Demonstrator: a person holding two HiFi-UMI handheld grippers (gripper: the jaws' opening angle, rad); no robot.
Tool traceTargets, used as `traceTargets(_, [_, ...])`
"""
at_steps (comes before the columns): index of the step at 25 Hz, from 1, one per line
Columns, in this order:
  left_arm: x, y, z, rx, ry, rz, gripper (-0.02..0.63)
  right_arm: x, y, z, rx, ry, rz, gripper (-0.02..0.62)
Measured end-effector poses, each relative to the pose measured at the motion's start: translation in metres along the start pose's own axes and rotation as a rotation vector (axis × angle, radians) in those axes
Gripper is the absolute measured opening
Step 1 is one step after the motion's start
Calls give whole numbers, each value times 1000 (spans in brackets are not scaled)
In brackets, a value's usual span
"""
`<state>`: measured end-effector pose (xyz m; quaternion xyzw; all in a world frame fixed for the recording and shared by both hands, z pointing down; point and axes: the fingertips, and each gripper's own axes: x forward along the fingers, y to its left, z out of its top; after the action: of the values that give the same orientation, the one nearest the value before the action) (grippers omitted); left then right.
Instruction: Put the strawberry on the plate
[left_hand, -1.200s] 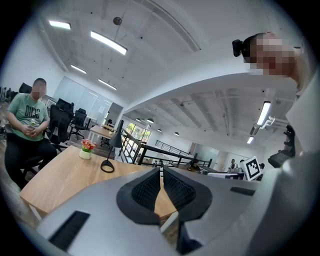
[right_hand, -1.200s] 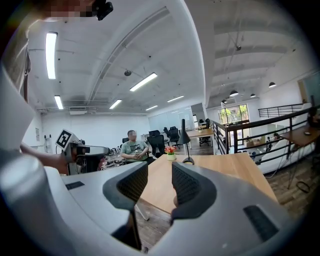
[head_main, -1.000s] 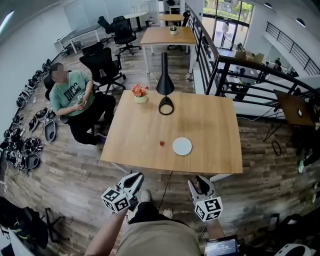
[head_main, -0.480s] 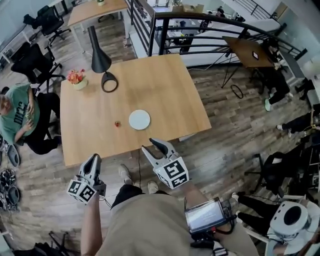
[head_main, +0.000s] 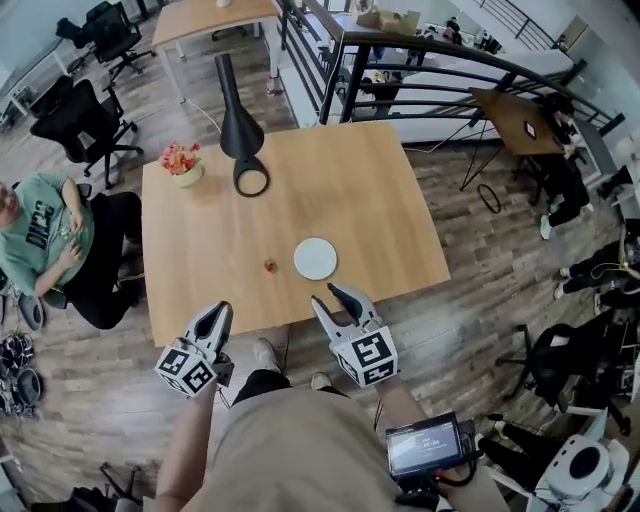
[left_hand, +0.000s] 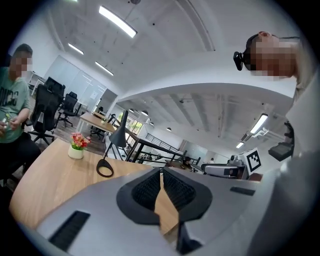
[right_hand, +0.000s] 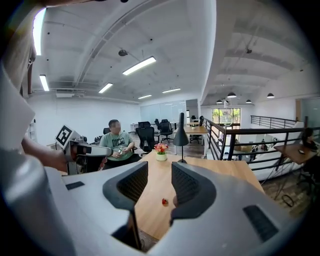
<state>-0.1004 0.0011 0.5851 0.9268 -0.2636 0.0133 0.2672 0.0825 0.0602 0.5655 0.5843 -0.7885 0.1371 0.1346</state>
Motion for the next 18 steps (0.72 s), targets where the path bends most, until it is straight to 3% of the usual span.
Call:
traceTargets(12, [29, 62, 18, -12, 60, -126, 5, 69, 5, -4, -5, 92, -91, 150])
traceTargets(18, [42, 79, 25, 2, 69, -136, 5, 99, -1, -11, -37, 136, -67, 150])
